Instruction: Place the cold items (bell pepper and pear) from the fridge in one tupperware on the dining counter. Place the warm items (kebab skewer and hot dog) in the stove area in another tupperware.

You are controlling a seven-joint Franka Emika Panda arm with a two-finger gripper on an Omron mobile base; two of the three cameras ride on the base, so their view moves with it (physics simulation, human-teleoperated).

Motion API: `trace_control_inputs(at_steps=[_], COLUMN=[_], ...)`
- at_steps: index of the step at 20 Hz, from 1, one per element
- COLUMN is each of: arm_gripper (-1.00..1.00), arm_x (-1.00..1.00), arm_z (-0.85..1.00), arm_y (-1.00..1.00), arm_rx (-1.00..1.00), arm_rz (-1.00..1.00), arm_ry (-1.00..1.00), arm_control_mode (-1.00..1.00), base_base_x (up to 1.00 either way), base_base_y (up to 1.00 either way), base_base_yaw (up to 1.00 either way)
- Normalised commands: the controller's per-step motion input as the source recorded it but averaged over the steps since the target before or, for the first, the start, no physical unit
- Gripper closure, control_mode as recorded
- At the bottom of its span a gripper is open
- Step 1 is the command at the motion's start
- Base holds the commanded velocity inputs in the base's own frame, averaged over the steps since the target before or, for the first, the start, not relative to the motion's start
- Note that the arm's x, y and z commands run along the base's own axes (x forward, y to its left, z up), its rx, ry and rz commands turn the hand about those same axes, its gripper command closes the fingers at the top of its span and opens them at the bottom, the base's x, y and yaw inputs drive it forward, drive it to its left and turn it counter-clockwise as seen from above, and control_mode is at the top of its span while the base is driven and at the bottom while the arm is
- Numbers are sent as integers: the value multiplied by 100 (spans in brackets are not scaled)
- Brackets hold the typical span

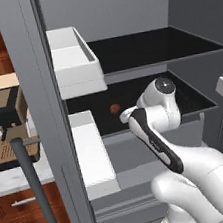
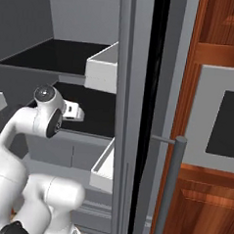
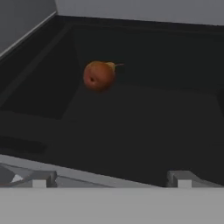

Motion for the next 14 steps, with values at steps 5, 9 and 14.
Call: trace_control_inputs(at_steps=[5,9,14], arm_gripper=[-100,-100,-100], arm_x=[69,61,40], arm_z=[0,0,-3], arm_y=[32,14,23], arm_rx=[0,-8,-5], arm_rz=[0,-6,-3], arm_ry=[3,0,0], arm_control_mode=[-100,-100,-100], base_base_x=[0,0,0], base_base_y=[0,0,0], base_base_yaw=[0,0,0])
